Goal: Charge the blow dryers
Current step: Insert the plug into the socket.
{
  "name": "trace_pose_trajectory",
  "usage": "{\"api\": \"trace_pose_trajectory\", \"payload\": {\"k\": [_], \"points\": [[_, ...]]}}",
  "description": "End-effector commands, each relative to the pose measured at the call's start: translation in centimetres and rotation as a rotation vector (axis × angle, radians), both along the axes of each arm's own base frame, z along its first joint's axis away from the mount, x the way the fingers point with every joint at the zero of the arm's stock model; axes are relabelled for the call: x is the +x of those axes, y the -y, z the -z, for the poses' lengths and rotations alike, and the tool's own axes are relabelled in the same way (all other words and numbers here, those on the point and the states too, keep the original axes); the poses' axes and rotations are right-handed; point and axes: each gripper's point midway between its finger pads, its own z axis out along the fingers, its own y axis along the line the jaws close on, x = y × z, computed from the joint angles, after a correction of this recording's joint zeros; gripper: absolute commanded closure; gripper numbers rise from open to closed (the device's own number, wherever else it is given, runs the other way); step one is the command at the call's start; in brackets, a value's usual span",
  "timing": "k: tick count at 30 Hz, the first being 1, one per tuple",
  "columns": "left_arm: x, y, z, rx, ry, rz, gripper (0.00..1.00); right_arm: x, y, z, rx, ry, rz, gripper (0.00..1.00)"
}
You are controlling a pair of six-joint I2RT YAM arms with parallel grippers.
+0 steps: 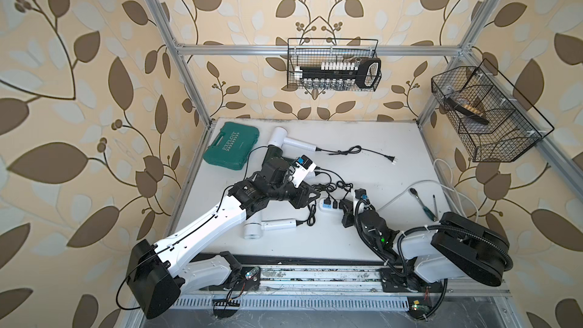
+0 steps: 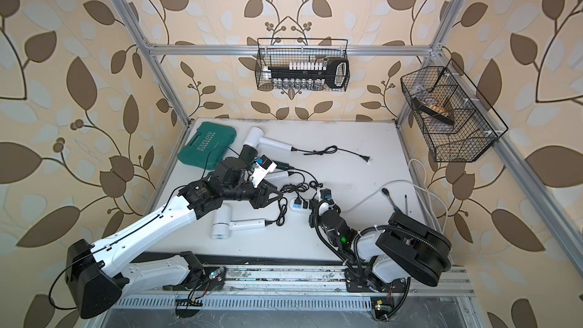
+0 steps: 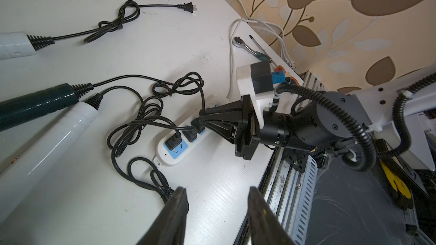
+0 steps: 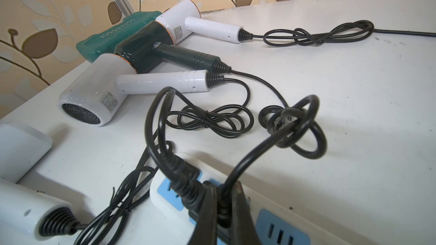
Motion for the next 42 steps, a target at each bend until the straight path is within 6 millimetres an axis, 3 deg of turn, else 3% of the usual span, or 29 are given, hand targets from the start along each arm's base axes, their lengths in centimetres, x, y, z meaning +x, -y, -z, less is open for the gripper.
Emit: {"api": "trace_pose_trajectory", "payload": {"k": [1,14,23,27,28,37,40,42], "points": [[-0.2,0.3,-1.6,-0.026,0.04,0.008,0.56,-3.5,2.3,7.4,-0.213,-0.216,-0.046,1.0],[0.0,0.4,-1.6,-0.026,0.039,0.012,0.56,-4.2,2.5,8.2,-0.234,-0.234,-0.03,1.0],[0.0,0.4,-2.0,-0.025,0.043,0.011,0.55,-3.3,3.0,6.2,-0.263,-0.231,0.041,0.98],[0.1,0.4,-2.2,-0.028,0.044,0.009,0.55,-2.8,3.5,4.6,-0.3,-0.216,0.069,0.26],[0.1,0.4,-2.2,-0.029,0.043,0.008,0.55,-2.7,3.5,4.3,-0.292,-0.211,0.077,0.03],[0.1,0.4,-2.5,-0.029,0.042,0.005,0.55,-2.4,4.1,0.0,-0.217,-0.146,0.126,0.02],[0.1,0.4,-2.6,-0.029,0.041,0.003,0.55,-2.6,5.3,-2.1,-0.19,-0.107,0.164,0.02],[0.1,0.4,-2.6,-0.029,0.037,0.002,0.55,-2.7,7.2,-3.4,-0.145,-0.098,0.262,0.02]]}}
